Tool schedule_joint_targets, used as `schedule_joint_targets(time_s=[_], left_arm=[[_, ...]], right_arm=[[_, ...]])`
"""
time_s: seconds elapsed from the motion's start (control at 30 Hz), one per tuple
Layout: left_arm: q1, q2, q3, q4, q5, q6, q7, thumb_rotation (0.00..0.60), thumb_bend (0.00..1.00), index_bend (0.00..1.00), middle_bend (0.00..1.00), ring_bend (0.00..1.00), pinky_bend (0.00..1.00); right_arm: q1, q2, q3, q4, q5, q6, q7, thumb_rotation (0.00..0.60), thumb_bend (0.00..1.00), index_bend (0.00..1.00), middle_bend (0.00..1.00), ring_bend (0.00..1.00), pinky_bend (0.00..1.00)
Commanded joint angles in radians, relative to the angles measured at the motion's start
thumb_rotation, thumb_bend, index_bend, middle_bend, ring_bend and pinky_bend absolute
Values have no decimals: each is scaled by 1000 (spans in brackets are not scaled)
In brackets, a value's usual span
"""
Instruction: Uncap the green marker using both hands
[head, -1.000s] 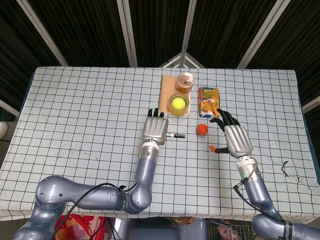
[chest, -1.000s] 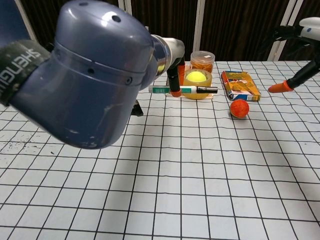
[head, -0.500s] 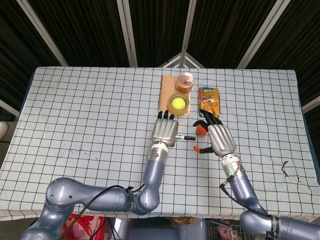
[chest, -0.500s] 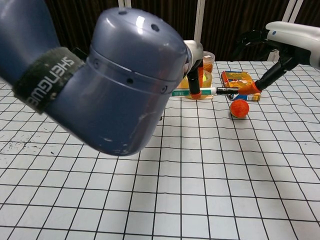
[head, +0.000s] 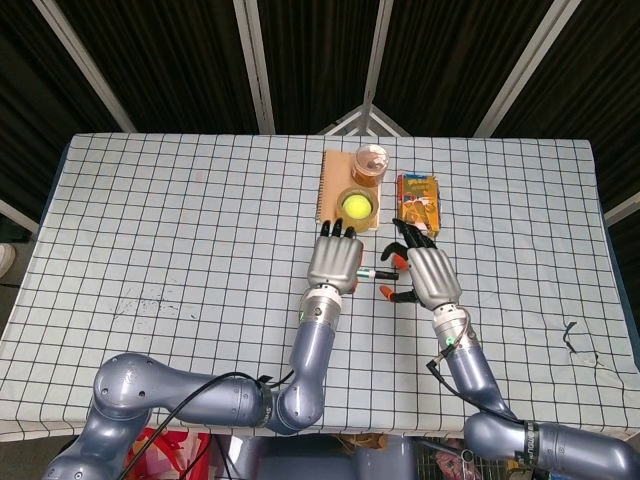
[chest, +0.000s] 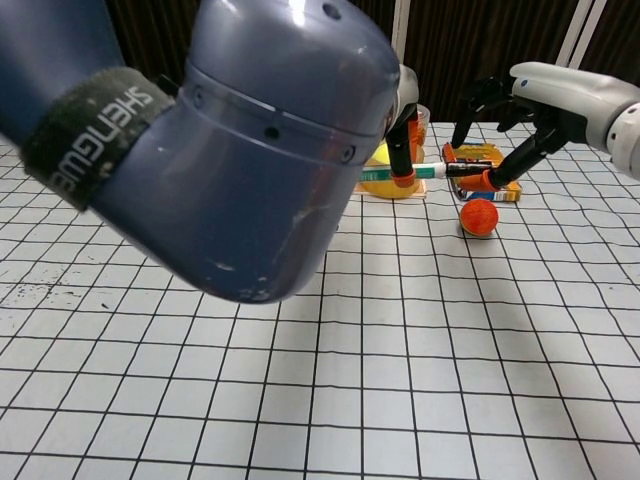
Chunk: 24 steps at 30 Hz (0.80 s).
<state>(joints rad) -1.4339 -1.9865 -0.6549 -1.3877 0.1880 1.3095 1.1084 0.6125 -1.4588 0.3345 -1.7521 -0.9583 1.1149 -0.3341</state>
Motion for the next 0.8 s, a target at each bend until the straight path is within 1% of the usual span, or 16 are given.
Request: schedule_joint_targets(time_s=[0.03, 0.17, 0.3, 0.8], left_arm=[[1, 3, 1, -5, -2, 2, -2, 600, 483, 602, 167, 0, 0], [2, 8, 4, -11, -2, 4, -4, 600, 483, 602, 168, 0, 0], [3, 13, 8, -16, -7, 10, -2, 600, 483, 602, 168, 0, 0], [0, 10, 23, -4, -12, -7, -12, 600, 483, 603, 169, 0, 0]], right_arm=[[1, -2, -5, 7, 3, 4, 1, 600, 249, 478, 74, 91, 168], [2, -5, -12, 18, 11, 4, 6, 600, 250, 490, 75, 93, 168], [0, -8, -17, 28, 4, 10, 25, 600, 260, 523, 80, 97, 168], [3, -4, -25, 42, -2, 12, 58, 600, 294, 555, 83, 100, 168]])
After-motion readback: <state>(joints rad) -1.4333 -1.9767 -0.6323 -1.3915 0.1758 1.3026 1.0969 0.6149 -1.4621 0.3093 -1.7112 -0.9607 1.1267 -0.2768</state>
